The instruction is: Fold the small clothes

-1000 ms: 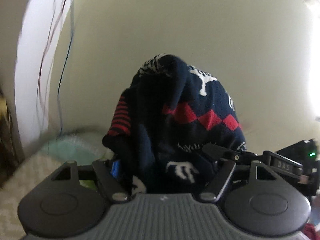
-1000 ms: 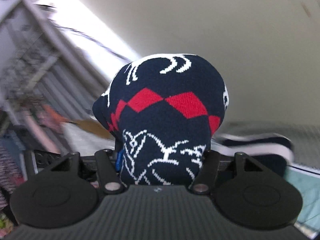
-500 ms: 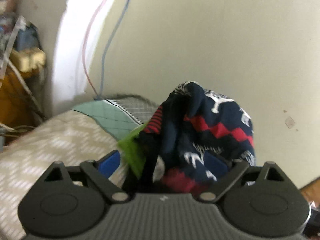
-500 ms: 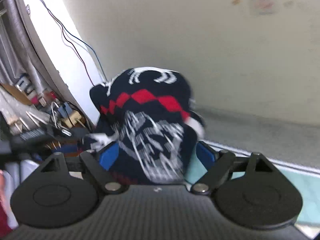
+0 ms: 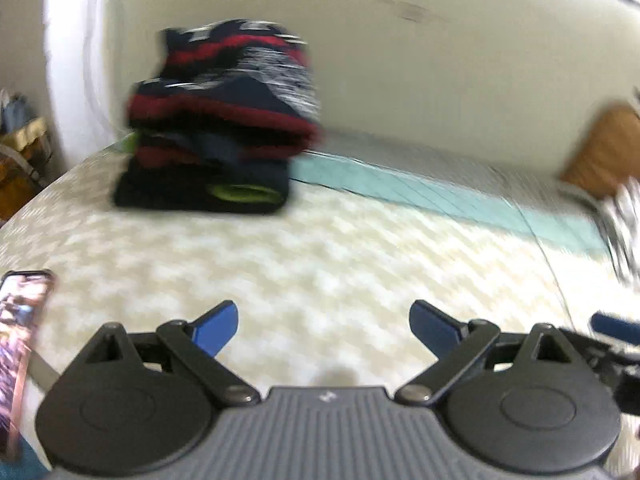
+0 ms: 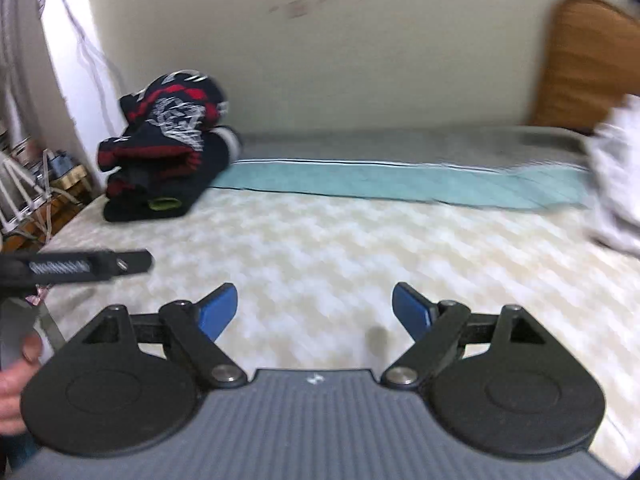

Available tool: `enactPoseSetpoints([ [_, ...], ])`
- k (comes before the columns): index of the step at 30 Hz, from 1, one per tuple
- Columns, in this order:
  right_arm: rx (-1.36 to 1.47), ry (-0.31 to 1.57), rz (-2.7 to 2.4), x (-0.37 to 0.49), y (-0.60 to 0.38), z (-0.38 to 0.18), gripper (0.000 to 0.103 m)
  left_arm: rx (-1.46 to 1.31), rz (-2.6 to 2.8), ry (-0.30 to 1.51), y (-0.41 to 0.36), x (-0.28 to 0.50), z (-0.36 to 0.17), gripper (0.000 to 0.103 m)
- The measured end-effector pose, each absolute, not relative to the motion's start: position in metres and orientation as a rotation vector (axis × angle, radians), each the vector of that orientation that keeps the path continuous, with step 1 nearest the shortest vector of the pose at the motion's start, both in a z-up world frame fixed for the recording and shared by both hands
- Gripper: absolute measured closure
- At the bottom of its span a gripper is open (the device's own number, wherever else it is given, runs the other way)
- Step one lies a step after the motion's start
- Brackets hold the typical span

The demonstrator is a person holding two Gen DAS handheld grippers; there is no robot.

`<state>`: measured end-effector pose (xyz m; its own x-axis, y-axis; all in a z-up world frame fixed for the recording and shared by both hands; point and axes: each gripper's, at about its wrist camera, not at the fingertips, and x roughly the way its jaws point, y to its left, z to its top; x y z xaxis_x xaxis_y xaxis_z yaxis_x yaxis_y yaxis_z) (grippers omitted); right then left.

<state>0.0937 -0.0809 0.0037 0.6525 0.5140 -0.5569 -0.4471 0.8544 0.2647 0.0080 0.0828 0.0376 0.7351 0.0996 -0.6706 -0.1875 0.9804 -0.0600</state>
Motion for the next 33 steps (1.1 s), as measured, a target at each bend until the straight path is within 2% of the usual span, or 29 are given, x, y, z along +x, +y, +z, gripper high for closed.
enactPoseSetpoints([
  [5,0.14,0.596,0.417,0.059,-0.13,-0.001,0.016,-0.024,0.119,0.715,0.019,0.002,0.033,0.006],
  [11,0.176,0.559,0.272,0.049,-0.176,-0.01,0.016,0.065,0.101,0.717,-0.021,0.005,0.027,0.004],
  [19,0.311,0.557,0.267,0.053,-0.202,-0.017,0.016,0.089,0.125,0.721,-0.032,0.011,0.02,0.002],
  [33,0.159,0.579,0.391,0.064,-0.15,-0.007,0.016,0.088,0.262,0.653,-0.01,0.012,0.021,0.0],
])
